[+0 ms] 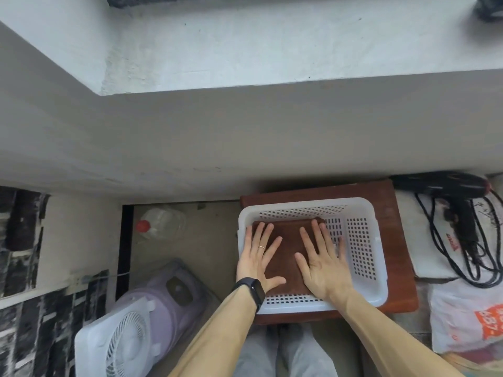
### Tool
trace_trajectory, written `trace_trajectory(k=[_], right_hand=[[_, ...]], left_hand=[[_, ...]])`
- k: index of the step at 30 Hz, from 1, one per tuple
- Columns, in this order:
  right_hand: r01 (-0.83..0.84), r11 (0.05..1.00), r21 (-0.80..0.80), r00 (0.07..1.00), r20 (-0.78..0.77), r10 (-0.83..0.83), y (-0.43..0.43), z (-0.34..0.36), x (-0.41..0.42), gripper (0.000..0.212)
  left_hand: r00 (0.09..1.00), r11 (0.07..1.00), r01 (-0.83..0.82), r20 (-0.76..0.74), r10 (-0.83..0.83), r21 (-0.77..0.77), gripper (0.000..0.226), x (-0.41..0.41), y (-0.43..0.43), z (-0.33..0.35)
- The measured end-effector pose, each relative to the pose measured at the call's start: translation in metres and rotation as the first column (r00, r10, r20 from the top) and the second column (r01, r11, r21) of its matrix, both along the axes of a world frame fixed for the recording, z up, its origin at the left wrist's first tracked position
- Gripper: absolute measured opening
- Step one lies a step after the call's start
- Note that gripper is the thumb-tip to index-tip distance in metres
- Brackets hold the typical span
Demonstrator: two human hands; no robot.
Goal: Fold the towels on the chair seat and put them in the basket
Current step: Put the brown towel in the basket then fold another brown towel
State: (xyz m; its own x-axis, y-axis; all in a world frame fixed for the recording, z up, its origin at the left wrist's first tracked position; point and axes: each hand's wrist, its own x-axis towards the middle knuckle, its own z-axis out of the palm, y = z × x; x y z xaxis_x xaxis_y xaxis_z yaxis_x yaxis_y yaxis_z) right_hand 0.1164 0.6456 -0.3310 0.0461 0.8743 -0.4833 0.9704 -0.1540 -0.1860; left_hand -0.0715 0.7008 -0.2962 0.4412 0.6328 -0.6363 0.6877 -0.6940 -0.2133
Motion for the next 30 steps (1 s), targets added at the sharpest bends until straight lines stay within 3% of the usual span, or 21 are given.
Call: trace_trajectory(k=[9, 13, 16, 19, 21, 24, 27, 30], right_hand=[[0.003, 1.0, -0.018, 1.0, -0.03, -0.004, 0.005, -0.003, 0.0, 0.062], [-0.023, 0.995, -0.097, 0.999, -0.027, 0.021, 0.01, 0.009, 0.0, 0.062], [-0.061, 0.983, -0.173, 0.997, -0.048, 0.053, 0.015, 0.027, 0.001, 0.064], [-0.1, 0.978, -0.183, 0.994, -0.048, 0.093, 0.019, 0.061, 0.003, 0.065], [-0.115, 0.978, -0.176, 0.993, -0.054, 0.107, 0.022, 0.092, 0.003, 0.056], [-0.232, 0.962, -0.143, 0.969, -0.117, 0.216, 0.015, 0.139, -0.006, 0.044], [-0.424, 0.905, -0.036, 0.88, -0.254, 0.402, 0.0, 0.185, -0.03, 0.037], [-0.63, 0.77, 0.099, 0.693, -0.376, 0.615, -0.023, 0.23, -0.077, 0.033]], left_hand=[[0.996, 1.0, -0.008, -0.088, 0.01, 0.022, 0.097, 0.004, 0.001, -0.009], [0.994, 0.999, -0.042, -0.096, 0.044, 0.014, 0.096, 0.004, -0.001, 0.004], [0.979, 0.98, -0.199, -0.035, 0.199, 0.002, 0.087, 0.005, -0.014, 0.026], [0.894, 0.895, -0.441, 0.054, 0.444, -0.064, 0.071, 0.007, -0.039, 0.059], [0.772, 0.779, -0.606, 0.119, 0.625, -0.162, 0.059, 0.009, -0.054, 0.086], [0.495, 0.54, -0.796, 0.22, 0.841, -0.273, 0.046, 0.002, -0.085, 0.127], [0.229, 0.339, -0.888, 0.339, 0.912, -0.31, 0.041, -0.025, -0.132, 0.158], [-0.138, 0.057, -0.937, 0.517, 0.845, -0.343, 0.037, -0.065, -0.194, 0.184]])
